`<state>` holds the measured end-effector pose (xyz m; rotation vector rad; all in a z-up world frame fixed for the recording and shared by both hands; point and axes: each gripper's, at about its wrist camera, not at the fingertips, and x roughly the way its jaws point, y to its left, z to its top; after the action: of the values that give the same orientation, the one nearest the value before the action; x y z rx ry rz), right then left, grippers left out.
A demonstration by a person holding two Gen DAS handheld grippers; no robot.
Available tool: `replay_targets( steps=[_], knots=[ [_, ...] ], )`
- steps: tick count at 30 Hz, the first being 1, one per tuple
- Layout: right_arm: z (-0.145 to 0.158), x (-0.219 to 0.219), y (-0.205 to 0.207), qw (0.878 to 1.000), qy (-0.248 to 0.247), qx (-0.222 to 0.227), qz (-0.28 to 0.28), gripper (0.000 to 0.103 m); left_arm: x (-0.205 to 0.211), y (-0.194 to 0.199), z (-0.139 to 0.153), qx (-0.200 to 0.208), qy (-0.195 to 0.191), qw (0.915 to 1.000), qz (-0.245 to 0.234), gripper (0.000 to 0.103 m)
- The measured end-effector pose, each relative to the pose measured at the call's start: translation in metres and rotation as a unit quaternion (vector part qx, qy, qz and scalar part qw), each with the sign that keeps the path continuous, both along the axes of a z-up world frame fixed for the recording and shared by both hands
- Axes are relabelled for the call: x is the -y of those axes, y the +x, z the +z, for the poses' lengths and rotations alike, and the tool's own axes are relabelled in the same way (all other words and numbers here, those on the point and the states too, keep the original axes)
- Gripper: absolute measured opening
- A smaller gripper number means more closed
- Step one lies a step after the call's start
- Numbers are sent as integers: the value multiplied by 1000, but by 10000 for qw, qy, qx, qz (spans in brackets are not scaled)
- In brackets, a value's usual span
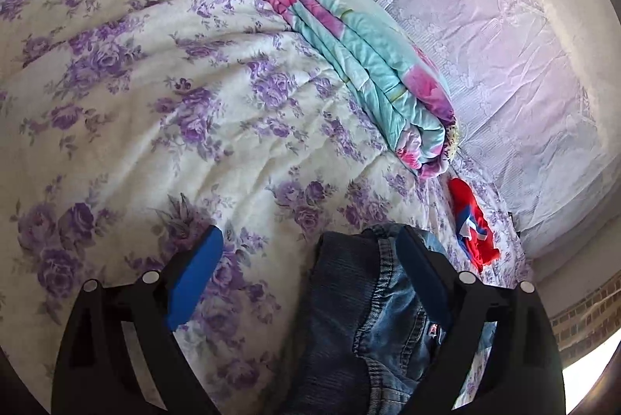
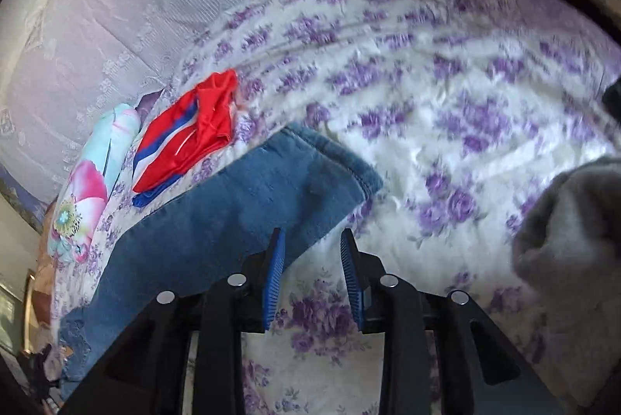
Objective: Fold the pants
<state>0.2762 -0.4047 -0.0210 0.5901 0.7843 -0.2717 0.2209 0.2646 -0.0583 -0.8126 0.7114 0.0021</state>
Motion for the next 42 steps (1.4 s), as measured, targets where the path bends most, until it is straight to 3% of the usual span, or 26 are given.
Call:
replay_targets(
  steps=[1,4,7,9,10,11,15,19,24,28,32,36,38,40,42],
  knots=[
    [-4,2,4,10000,73,10,-42,31,-1,-1,-1,6,-40,10000,15,88],
    [-21,6,19,9984,531,24,-171,48,-2,-1,-1,13,-69,10000,34,88],
    [-36,5,27,9947,967,42,-354,48,0,1,-1,-26,19,10000,19,88],
    [-38,1,29,9959,800,130,-392,38,3,2,-1,-63,92,9999,-13,89],
    [-37,-1,29,9971,656,167,-340,15,4,2,-1,-76,120,9999,-18,89],
    [-34,-2,28,9978,559,199,-295,8,5,2,-1,-86,146,9999,-27,89],
    [-11,-3,-2,9974,472,522,-138,5,4,1,-2,-66,83,9999,2,89],
    [17,-7,-72,9964,352,773,-35,5,5,1,-3,-86,99,9999,-5,90],
    [-31,-2,-108,9979,620,-117,111,7,12,6,-3,-197,290,9992,-206,92],
    [-6,-15,-117,9998,-43,-24,204,12,9,2,5,-197,106,9993,-304,92],
    [31,-28,-136,9962,-821,279,15,14,25,-7,38,8,483,9973,-547,92],
    [57,-65,-134,9909,-999,741,517,15,68,1,43,-65,451,9897,-1357,92],
    [60,-93,-119,9870,-861,843,1061,20,82,5,37,-163,579,9877,-1446,92],
    [58,-120,-103,9817,-849,826,1491,30,92,11,27,-319,926,9859,-1355,92],
    [46,-158,-76,9734,-890,683,1998,31,100,19,8,-568,1614,9786,-1146,92]
  ],
)
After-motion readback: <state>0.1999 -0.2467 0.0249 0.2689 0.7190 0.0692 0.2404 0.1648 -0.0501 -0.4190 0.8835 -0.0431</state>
